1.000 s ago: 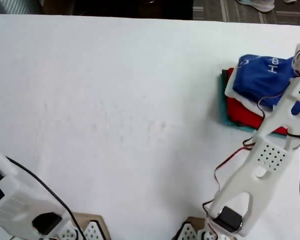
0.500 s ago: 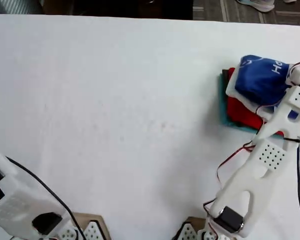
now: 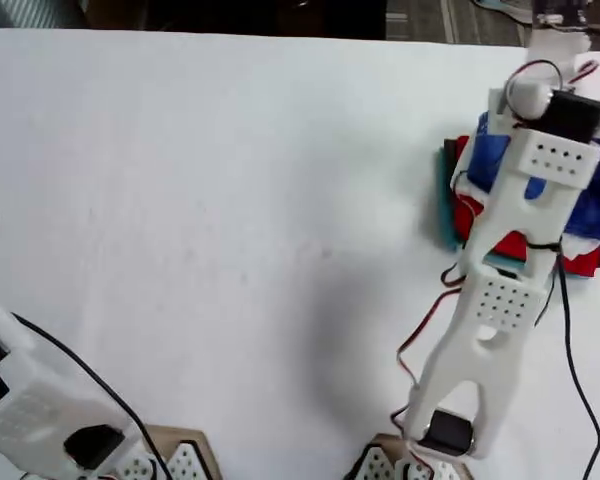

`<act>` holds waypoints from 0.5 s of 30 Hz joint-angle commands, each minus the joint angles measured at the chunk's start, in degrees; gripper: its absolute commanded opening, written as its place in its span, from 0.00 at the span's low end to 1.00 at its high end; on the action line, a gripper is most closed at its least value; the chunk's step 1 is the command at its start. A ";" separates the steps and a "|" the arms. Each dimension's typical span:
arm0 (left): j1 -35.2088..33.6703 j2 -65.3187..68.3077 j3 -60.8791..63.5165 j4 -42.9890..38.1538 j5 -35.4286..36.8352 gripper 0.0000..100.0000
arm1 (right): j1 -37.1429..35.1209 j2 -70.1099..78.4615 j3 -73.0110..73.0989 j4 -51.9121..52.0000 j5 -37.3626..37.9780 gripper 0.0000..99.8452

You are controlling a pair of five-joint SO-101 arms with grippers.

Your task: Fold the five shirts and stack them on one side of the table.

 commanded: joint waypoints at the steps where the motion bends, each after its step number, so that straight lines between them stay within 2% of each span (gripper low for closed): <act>1: 0.26 -3.34 -2.68 -0.79 -0.09 0.03 | -1.10 -6.29 3.52 1.27 0.35 0.02; 8: 0.53 -3.34 -2.77 -0.79 -0.09 0.03 | 0.40 -3.56 3.96 0.57 2.29 0.02; 15: 0.18 -3.34 -2.77 -0.62 -0.09 0.03 | 10.59 5.23 3.96 -18.86 3.96 0.02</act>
